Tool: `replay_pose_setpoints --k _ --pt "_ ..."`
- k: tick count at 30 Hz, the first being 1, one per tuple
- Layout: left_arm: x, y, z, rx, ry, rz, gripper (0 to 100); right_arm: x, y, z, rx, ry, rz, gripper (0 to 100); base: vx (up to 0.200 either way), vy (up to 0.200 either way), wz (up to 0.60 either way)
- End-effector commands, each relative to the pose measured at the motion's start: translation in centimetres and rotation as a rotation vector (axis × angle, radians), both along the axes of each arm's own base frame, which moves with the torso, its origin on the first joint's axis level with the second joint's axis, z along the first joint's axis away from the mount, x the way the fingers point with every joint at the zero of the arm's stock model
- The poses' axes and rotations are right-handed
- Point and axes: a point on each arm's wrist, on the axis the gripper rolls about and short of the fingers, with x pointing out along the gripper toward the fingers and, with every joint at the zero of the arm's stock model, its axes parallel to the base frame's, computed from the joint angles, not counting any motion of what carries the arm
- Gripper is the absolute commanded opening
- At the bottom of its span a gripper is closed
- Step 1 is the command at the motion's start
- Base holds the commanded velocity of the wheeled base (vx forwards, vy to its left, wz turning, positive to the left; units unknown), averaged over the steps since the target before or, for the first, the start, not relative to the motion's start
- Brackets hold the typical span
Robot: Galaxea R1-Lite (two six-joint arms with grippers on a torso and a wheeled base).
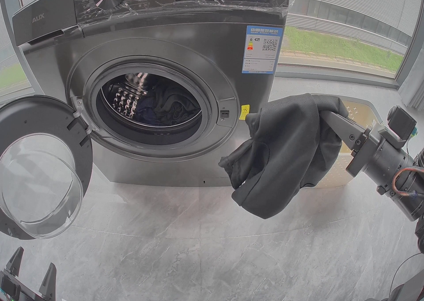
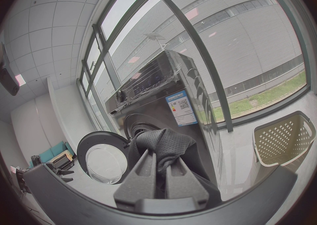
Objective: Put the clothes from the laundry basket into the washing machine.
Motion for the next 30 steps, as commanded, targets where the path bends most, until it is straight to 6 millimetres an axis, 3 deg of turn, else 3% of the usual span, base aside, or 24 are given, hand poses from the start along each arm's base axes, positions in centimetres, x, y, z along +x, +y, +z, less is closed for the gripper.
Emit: replay_pose_setpoints --k 1,11,17,30 --pt "0.0 0.0 -0.48 -0.003 0.0 -0.001 100 0.01 0.01 -0.03 0.0 0.001 0.001 0 -0.2 0.0 0.0" --pt "0.0 0.0 -0.48 -0.003 0.0 -0.001 100 0.06 0.01 -0.08 -0.001 0.005 0.0 0 -0.2 0.0 0.0" --pt "0.0 0.0 -0.48 -0.003 0.0 -0.001 100 0.16 0.08 -0.23 -0.005 0.01 0.0 0 0.0 0.0 0.0" --pt "0.0 0.0 -0.48 -0.003 0.0 -0.001 100 0.2 0.04 -0.25 -0.006 0.011 -0.003 0 0.0 0.2 0.0"
